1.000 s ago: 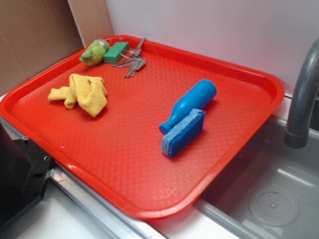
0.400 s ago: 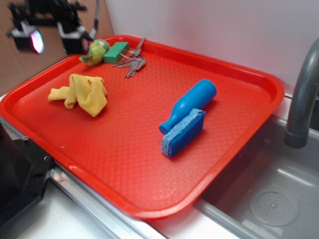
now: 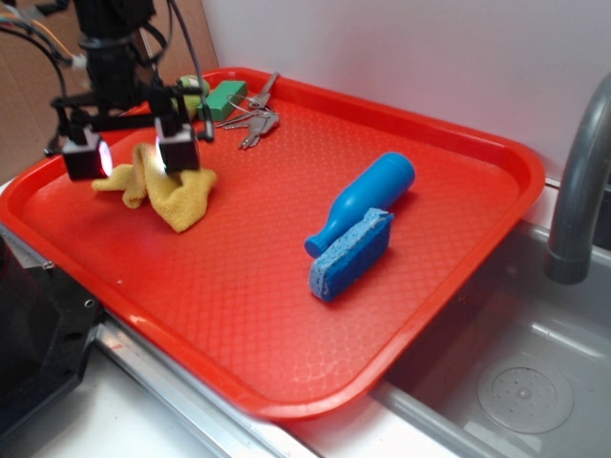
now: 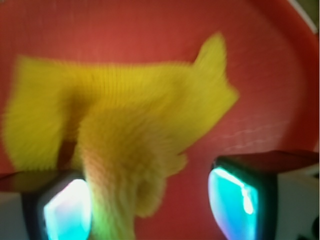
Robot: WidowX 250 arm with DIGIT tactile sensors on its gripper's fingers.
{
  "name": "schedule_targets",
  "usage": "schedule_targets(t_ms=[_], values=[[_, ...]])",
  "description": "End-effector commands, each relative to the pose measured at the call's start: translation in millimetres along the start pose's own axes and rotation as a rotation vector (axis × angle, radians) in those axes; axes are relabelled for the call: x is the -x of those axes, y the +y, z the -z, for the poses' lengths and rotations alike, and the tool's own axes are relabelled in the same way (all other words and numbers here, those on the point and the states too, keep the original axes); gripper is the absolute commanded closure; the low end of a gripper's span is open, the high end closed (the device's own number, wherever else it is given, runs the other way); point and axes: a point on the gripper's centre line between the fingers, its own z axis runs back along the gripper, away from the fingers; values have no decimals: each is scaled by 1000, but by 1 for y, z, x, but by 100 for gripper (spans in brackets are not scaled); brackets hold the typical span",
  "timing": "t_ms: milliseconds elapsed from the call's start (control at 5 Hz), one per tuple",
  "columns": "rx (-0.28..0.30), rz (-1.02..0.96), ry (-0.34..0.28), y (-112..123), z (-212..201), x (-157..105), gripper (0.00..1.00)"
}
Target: Grab the yellow cloth.
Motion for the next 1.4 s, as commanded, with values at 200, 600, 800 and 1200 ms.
schedule_targets(t_ms=[200,600,800,1200], values=[[138,588,-36,10,14,-7,100],[72,596,-112,-9,-58,-12,100],[208,671,-125,-3,-106,7,100],[80,800,-148,-36,-205,80,100]])
